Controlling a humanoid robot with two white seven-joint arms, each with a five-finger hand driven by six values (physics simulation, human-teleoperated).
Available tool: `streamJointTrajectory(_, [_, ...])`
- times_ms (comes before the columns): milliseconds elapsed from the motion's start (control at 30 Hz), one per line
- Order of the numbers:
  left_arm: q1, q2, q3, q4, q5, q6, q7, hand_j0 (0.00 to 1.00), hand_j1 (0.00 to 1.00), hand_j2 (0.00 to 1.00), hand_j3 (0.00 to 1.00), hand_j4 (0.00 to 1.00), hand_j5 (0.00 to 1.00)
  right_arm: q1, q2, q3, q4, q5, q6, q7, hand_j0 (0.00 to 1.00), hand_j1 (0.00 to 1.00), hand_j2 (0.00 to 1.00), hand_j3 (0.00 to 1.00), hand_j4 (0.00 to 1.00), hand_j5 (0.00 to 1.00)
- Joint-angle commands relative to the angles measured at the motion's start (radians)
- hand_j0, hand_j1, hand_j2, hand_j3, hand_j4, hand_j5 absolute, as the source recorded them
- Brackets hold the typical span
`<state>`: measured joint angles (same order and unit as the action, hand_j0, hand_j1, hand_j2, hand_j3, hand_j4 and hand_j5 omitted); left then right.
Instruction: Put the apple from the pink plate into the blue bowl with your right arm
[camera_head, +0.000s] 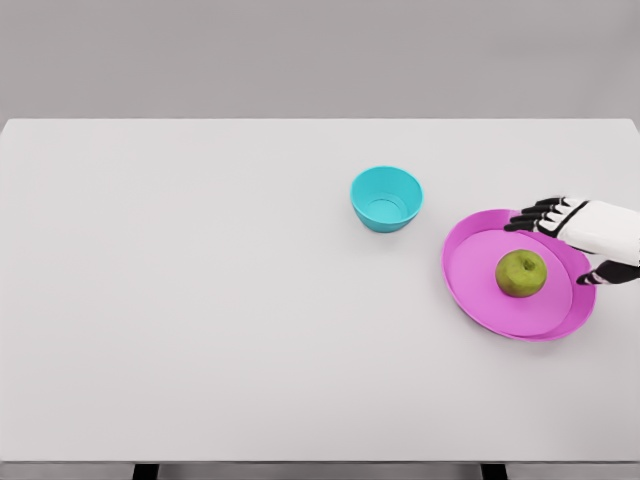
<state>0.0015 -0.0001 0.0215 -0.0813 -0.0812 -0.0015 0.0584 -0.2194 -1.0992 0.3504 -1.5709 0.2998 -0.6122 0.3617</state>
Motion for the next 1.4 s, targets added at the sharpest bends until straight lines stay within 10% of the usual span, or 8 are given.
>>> streamJointTrajectory(0, [0.000,0.000,0.000,0.000,0.000,0.000,0.000,1.00,1.00,1.00,1.00,1.00,1.00,0.000,0.022,-0.002,0.002,-0.007,0.001,0.054,1.00,1.00,1.00,1.00,1.00,1.00])
streamJointTrajectory(1167, [0.000,0.000,0.000,0.000,0.000,0.000,0.000,1.00,1.00,1.00,1.00,1.00,1.00,-0.192,0.108,0.219,0.135,-0.001,0.001,0.123,1.00,1.00,1.00,1.00,1.00,1.00])
streamJointTrajectory(1367, [0.000,0.000,0.000,0.000,0.000,0.000,0.000,1.00,1.00,1.00,1.00,1.00,1.00,-0.193,0.108,0.233,0.134,-0.001,0.001,0.123,0.60,0.60,0.60,0.60,0.60,0.60])
